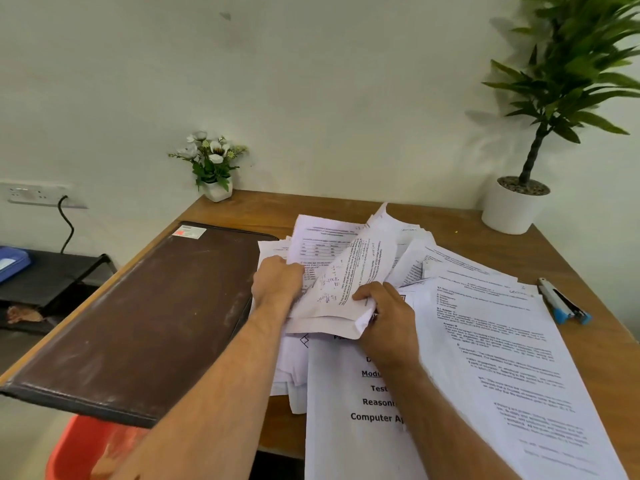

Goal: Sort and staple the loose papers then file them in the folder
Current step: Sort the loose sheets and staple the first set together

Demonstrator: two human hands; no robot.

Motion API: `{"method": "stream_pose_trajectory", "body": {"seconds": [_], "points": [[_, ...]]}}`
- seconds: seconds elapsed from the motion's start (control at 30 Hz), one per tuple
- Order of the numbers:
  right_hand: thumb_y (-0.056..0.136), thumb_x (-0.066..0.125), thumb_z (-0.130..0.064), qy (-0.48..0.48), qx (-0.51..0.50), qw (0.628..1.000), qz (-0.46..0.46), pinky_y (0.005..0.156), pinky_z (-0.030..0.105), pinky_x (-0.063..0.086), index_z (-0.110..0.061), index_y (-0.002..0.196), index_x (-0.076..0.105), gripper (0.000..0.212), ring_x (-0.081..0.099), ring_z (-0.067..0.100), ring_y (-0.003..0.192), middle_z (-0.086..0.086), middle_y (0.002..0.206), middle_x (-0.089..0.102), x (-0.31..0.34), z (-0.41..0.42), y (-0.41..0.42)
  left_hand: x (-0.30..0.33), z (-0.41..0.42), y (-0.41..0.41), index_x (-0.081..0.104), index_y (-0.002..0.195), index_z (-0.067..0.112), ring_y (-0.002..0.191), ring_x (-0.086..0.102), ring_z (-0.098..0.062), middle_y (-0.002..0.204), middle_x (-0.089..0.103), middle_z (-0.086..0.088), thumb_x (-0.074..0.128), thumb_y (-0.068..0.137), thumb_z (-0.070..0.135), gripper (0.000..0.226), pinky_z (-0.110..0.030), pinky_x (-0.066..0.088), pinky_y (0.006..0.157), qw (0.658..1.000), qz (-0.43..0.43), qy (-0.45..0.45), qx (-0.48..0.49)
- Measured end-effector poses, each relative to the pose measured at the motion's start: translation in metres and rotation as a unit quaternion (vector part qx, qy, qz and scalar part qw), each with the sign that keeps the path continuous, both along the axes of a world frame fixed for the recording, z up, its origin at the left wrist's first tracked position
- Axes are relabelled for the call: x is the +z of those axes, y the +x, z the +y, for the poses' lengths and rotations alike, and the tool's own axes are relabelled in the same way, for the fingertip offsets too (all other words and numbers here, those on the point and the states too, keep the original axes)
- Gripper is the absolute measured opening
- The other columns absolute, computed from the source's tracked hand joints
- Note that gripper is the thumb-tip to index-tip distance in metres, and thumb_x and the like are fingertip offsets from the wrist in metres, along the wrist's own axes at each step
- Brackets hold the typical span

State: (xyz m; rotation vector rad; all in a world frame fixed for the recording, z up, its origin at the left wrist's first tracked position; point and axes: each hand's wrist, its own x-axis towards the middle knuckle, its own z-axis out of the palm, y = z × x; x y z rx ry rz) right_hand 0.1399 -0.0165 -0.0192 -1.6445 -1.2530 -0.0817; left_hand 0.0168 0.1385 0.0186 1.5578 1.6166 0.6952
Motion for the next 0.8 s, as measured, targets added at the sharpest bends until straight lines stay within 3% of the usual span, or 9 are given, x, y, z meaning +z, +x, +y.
{"method": "stream_pose_trajectory", "body": {"seconds": [0.1, 0.23, 0.33, 0.43, 0.5, 0.6, 0.67, 0.73, 0.8], "points": [[0.073, 0.05, -0.01, 0.018, -0.024, 1.0, -0.003, 0.055, 0.038, 0.052, -0.023, 0.088, 0.065, 0.025, 0.058, 0.015, 0.072, -0.009, 0.086, 0.06, 0.005, 0.002, 0.006, 0.002, -0.008, -0.014, 0.063, 0.087, 0.015, 0.083, 0.059, -0.029, 0.084, 0.062, 0.001, 0.064, 0.088, 0.024, 0.009, -0.033, 0.051, 0.076, 0.998, -0.003, 0.03, 0.049], [0.068, 0.071, -0.002, 0.022, -0.039, 0.999, 0.005, 0.057, 0.03, 0.05, -0.023, 0.087, 0.065, 0.029, 0.059, 0.013, 0.073, -0.011, 0.087, 0.06, 0.002, 0.0, 0.011, 0.007, -0.017, -0.027, 0.053, 0.088, 0.018, 0.081, 0.054, -0.024, 0.083, 0.055, 0.005, 0.06, 0.092, 0.019, 0.008, -0.031, 0.04, 0.066, 0.993, -0.029, 0.082, 0.078], [0.064, 0.076, 0.003, 0.007, -0.034, 0.999, -0.017, 0.059, 0.015, 0.043, -0.021, 0.087, 0.066, 0.035, 0.056, 0.011, 0.071, -0.011, 0.086, 0.059, -0.001, 0.001, 0.007, 0.006, -0.023, -0.034, 0.055, 0.094, 0.019, 0.083, 0.057, -0.018, 0.081, 0.053, 0.013, 0.06, 0.093, 0.015, 0.007, -0.029, 0.039, 0.057, 0.989, -0.05, 0.118, 0.074], [0.063, 0.08, 0.005, -0.008, -0.032, 0.999, -0.012, 0.062, 0.005, 0.04, -0.023, 0.09, 0.067, 0.042, 0.055, 0.008, 0.073, -0.012, 0.088, 0.058, -0.001, 0.001, 0.005, 0.009, -0.029, -0.039, 0.061, 0.086, 0.022, 0.086, 0.059, -0.015, 0.08, 0.056, 0.018, 0.071, 0.09, 0.018, 0.012, -0.03, 0.044, 0.071, 0.985, -0.054, 0.155, 0.056], [0.063, 0.081, 0.005, -0.004, -0.027, 1.0, -0.01, 0.063, 0.007, 0.04, -0.029, 0.097, 0.065, 0.051, 0.059, 0.012, 0.076, -0.011, 0.091, 0.059, 0.001, 0.001, 0.005, 0.012, -0.033, -0.036, 0.064, 0.078, 0.022, 0.086, 0.063, -0.014, 0.084, 0.063, 0.018, 0.074, 0.086, 0.015, 0.014, -0.03, 0.048, 0.075, 0.982, -0.082, 0.171, 0.019], [0.071, 0.072, 0.005, -0.002, -0.033, 0.999, 0.003, 0.073, 0.018, 0.046, -0.037, 0.12, 0.059, 0.065, 0.066, 0.019, 0.087, -0.007, 0.102, 0.067, 0.008, 0.0, 0.0, 0.008, -0.044, -0.031, 0.061, 0.063, 0.018, 0.098, 0.069, -0.01, 0.095, 0.071, 0.019, 0.066, 0.075, -0.005, 0.027, -0.027, 0.055, 0.085, 0.969, -0.133, 0.177, -0.111], [0.079, 0.065, -0.002, -0.017, -0.033, 0.998, 0.055, 0.074, 0.027, 0.049, -0.047, 0.138, 0.04, 0.079, 0.064, 0.015, 0.083, -0.008, 0.097, 0.068, 0.013, -0.002, -0.005, 0.008, -0.053, -0.03, 0.054, 0.058, 0.021, 0.11, 0.063, -0.004, 0.102, 0.073, 0.018, 0.063, 0.071, -0.011, 0.035, -0.021, 0.049, 0.094, 0.956, -0.104, 0.174, -0.214], [0.08, 0.075, -0.016, -0.027, -0.024, 0.997, 0.063, 0.073, 0.027, 0.048, -0.052, 0.144, 0.025, 0.09, 0.06, 0.009, 0.079, -0.011, 0.099, 0.068, 0.014, -0.003, -0.004, 0.006, -0.056, -0.028, 0.053, 0.058, 0.027, 0.119, 0.059, -0.005, 0.111, 0.074, 0.015, 0.063, 0.076, -0.005, 0.038, -0.025, 0.046, 0.103, 0.943, -0.052, 0.171, -0.282], [0.073, 0.085, -0.021, -0.018, -0.011, 0.999, 0.024, 0.078, 0.016, 0.047, -0.046, 0.14, 0.039, 0.086, 0.061, 0.004, 0.087, -0.015, 0.107, 0.065, 0.012, -0.002, -0.001, 0.005, -0.054, -0.027, 0.056, 0.057, 0.029, 0.123, 0.058, -0.007, 0.112, 0.074, 0.017, 0.062, 0.078, 0.004, 0.033, -0.032, 0.047, 0.104, 0.934, -0.028, 0.15, -0.322]]}}
